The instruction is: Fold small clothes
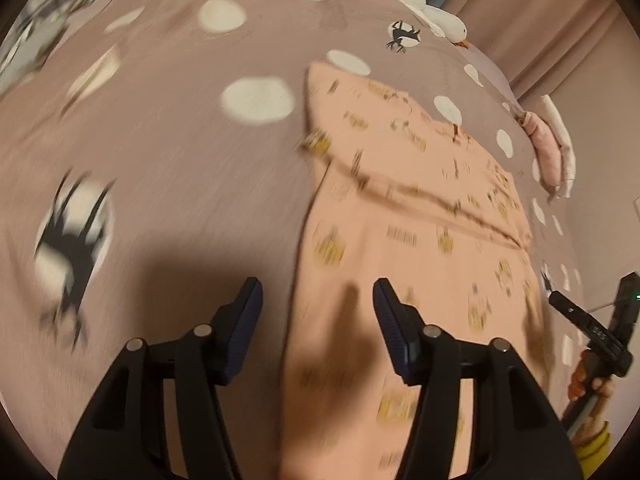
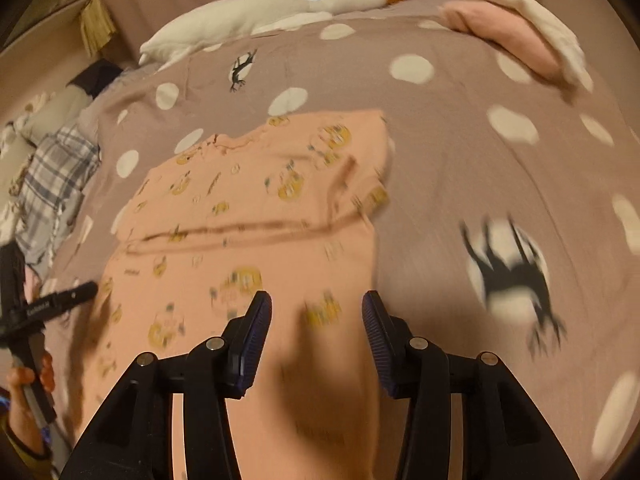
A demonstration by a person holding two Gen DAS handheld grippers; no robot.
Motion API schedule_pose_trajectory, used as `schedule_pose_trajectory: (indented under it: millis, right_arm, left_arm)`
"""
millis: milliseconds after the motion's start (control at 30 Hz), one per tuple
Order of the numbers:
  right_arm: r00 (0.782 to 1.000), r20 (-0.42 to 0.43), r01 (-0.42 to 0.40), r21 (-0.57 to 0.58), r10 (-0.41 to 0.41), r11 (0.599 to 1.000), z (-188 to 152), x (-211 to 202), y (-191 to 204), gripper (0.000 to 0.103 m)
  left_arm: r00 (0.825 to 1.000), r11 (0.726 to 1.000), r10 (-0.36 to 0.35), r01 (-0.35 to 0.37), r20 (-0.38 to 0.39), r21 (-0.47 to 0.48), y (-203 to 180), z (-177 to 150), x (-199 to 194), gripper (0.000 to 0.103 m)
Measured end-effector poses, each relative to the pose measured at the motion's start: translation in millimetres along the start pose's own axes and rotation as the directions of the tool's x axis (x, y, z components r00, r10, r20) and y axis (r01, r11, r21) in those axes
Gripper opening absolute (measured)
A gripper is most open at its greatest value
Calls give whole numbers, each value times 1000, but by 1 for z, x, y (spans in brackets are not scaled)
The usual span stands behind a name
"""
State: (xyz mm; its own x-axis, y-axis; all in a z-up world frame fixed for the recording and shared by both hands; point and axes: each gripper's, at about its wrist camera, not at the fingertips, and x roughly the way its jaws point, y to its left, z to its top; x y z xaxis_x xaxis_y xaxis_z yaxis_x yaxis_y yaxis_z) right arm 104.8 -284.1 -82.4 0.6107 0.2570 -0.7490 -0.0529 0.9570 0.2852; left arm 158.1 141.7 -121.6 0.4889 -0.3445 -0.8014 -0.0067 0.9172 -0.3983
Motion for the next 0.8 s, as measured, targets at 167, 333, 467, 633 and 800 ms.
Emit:
schedule_pose_trajectory:
  millis: [167, 333, 467, 633, 800]
  right_arm:
    - [1000, -8, -8, 67, 9, 998, -22, -17, -15, 47]
    - [1000, -18, -21, 110, 23, 994, -45, -30, -19, 47]
    - [999, -20, -39, 118, 42, 992, -64, -35, -16, 47]
    - [999, -30, -34, 117, 38, 993, -80, -43, -18, 47]
    - [998, -33, -40, 172, 46, 984, -88, -49, -31, 47]
  left_arm:
    - [994, 994, -95, 93, -44, -54, 20, -42, -26, 61]
    - [987, 981, -157, 152, -31, -123, 27, -74, -46, 63]
    - [987, 980, -158, 153, -31, -130, 23, -85, -51, 63]
    - [988, 981, -154, 149, -27, -127, 23, -93, -54, 63]
    - [987, 981, -159, 154, -27, -117, 22, -102, -53, 63]
